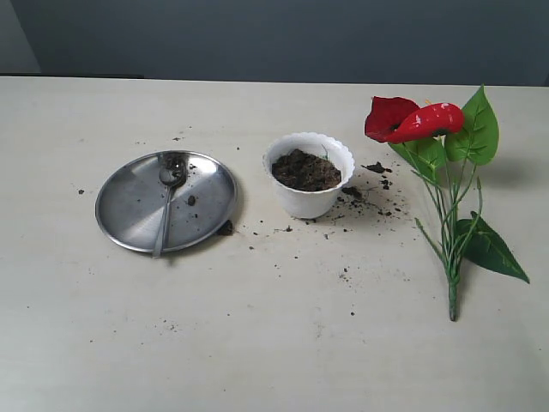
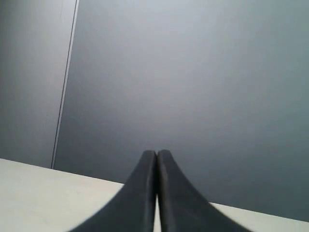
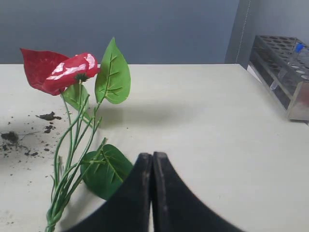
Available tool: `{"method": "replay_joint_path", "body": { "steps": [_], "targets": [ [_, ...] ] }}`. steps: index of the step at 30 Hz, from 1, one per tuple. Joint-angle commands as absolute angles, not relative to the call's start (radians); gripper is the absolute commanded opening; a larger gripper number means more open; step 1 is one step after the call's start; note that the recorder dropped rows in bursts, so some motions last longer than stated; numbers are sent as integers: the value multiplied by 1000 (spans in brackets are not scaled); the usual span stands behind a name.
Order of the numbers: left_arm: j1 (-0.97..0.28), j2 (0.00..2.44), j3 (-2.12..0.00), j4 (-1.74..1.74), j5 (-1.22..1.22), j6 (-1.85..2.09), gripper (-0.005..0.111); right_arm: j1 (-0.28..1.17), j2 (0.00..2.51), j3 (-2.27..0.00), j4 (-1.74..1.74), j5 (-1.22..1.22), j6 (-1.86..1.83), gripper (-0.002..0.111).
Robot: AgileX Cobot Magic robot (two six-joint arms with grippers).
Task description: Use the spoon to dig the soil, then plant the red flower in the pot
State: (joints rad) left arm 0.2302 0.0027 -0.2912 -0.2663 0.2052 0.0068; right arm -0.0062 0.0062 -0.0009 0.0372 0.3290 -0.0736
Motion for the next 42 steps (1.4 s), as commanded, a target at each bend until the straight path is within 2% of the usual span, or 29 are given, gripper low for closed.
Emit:
{"method": "replay_joint_path", "body": {
  "steps": [1,13,23,27,35,42],
  "targets": [
    [228,0,-306,-277,205,0,0,-10,0,0,36,319,-76,-1],
    [228,0,-306,-276,120,7,0,-10,0,0,34,319,-76,-1],
    [228,0,-306,-444,118,0,0,-10,0,0,36,323,-76,-1],
    [228,0,-318,-445,189,0,0,-10,0,0,36,323,-76,-1],
    [228,187,-530,-409,494,0,0,-10,0,0,36,323,-76,-1],
    [228,442,-842,-356,599,62,5,-10,0,0,36,323,-76,-1]
  ]
}}
